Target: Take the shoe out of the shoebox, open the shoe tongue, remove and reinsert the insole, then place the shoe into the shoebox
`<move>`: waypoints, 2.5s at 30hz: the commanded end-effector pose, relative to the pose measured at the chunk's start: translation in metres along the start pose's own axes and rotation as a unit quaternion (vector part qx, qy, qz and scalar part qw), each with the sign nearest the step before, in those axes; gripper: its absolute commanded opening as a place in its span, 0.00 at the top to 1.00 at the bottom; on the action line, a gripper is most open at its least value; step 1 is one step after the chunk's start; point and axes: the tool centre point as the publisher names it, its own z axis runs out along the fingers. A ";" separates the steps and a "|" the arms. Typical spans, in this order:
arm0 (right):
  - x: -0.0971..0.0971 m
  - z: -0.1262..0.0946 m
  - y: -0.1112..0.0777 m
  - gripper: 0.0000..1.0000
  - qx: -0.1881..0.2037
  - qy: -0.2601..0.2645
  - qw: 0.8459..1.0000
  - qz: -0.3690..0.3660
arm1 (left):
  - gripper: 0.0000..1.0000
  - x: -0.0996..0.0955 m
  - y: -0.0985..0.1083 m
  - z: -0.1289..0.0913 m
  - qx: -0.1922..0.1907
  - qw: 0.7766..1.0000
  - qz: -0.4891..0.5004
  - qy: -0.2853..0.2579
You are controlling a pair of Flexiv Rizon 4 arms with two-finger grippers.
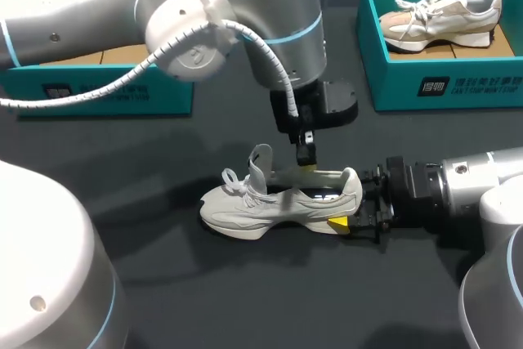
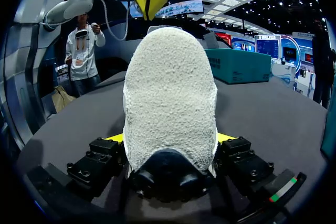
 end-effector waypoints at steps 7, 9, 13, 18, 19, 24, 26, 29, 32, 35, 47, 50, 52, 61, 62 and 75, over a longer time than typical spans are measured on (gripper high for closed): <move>0.000 0.001 0.000 1.00 0.003 0.000 1.000 0.000 | 1.00 -0.004 -0.007 0.006 -0.005 1.000 0.000 0.004; 0.000 0.001 0.000 1.00 0.003 0.000 1.000 0.000 | 1.00 -0.004 -0.007 0.010 -0.006 1.000 0.002 0.002; 0.000 0.001 0.000 1.00 0.003 0.000 1.000 0.000 | 1.00 -0.008 -0.007 0.024 -0.005 1.000 0.002 0.001; 0.000 0.001 0.000 1.00 0.003 0.000 1.000 0.000 | 1.00 -0.009 -0.002 0.034 -0.004 1.000 0.012 0.007; 0.000 0.001 0.000 1.00 0.003 0.000 1.000 0.000 | 1.00 -0.010 -0.001 0.037 -0.004 1.000 0.012 0.008; 0.000 0.001 0.000 1.00 0.003 0.000 1.000 0.000 | 1.00 -0.010 0.003 0.048 -0.008 1.000 0.016 0.012; 0.000 0.001 0.000 1.00 0.003 0.000 1.000 0.000 | 1.00 -0.011 0.004 0.052 -0.009 1.000 0.017 0.017; 0.000 0.001 0.000 1.00 0.003 0.000 1.000 0.000 | 1.00 -0.011 0.005 0.059 -0.011 1.000 0.016 0.019; 0.000 0.001 0.000 1.00 0.003 0.000 1.000 0.000 | 1.00 -0.012 0.005 0.067 -0.013 1.000 0.013 0.020; 0.000 0.001 0.000 1.00 0.003 0.000 1.000 0.000 | 1.00 -0.014 0.005 0.072 -0.015 1.000 0.007 0.024; 0.000 0.001 0.000 1.00 0.003 0.000 1.000 0.000 | 1.00 -0.010 0.018 0.086 -0.033 0.998 0.002 0.048; 0.000 0.001 0.000 1.00 0.003 0.000 1.000 0.000 | 1.00 -0.007 0.025 0.088 -0.035 0.998 0.004 0.048; 0.000 0.001 0.000 1.00 0.003 0.000 1.000 0.000 | 1.00 -0.005 0.030 0.088 -0.036 0.998 0.007 0.047; 0.000 0.001 0.000 1.00 0.003 0.000 1.000 0.000 | 1.00 0.000 0.048 0.094 -0.041 0.999 0.014 0.029; 0.000 0.001 0.000 1.00 0.003 0.000 1.000 0.000 | 1.00 0.000 0.050 0.095 -0.042 0.999 0.014 0.028; 0.000 0.001 0.000 1.00 0.003 0.000 1.000 0.000 | 0.62 -0.001 0.050 0.105 -0.049 0.998 0.033 -0.007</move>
